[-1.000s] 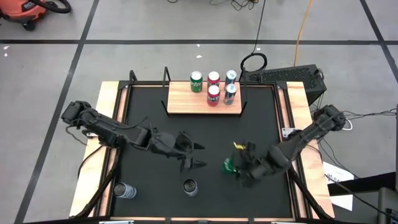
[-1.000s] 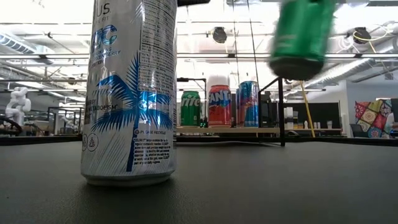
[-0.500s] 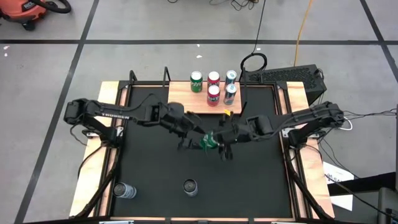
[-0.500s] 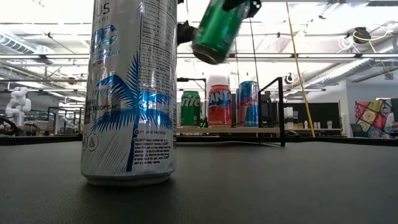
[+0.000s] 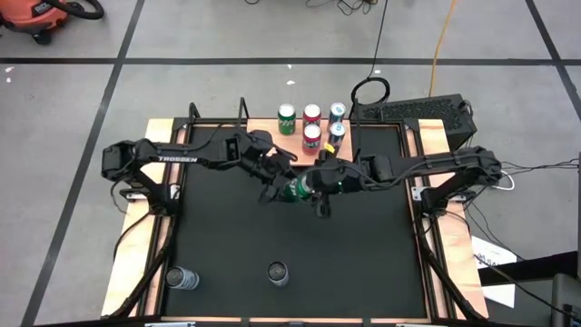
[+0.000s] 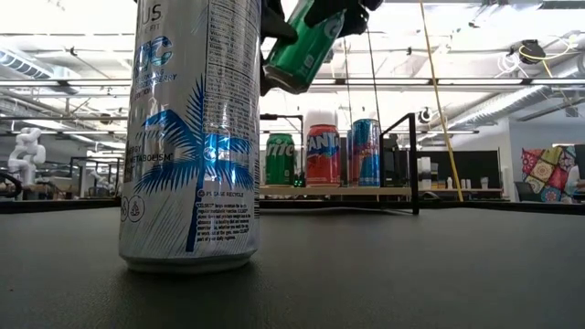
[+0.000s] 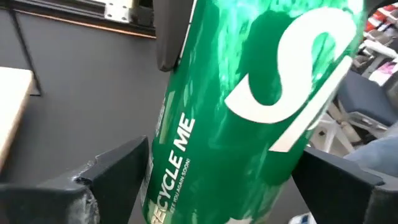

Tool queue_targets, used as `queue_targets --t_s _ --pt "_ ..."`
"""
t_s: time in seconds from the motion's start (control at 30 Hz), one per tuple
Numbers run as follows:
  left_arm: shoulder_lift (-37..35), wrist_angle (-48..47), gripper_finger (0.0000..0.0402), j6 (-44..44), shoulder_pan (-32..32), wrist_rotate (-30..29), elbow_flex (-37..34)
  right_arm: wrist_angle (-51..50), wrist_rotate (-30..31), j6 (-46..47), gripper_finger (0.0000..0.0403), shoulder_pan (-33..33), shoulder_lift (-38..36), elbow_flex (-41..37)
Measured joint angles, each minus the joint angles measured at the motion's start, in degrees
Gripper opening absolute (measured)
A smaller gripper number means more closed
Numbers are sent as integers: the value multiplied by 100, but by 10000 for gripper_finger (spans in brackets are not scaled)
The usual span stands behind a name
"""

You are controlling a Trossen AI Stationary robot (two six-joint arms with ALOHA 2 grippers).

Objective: Place canned beverage on shelf
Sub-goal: Put the green soda can on the shelf aligned with the other green soda can

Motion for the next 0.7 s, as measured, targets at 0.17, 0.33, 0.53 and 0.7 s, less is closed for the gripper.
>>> queue_targets --t_s 0.17,0.33,0.53,0.7 --pt "34 209 326 217 203 -35 -10 -19 32 15 295 -135 -1 2" --pt "36 291 284 449 354 -143 -11 -140 44 291 306 -313 -13 4" --pt "36 584 282 368 504 -979 -40 49 391 870 357 -568 -2 4" --pt "38 1304 282 93 639 -1006 -295 227 715 1230 377 -657 -25 4"
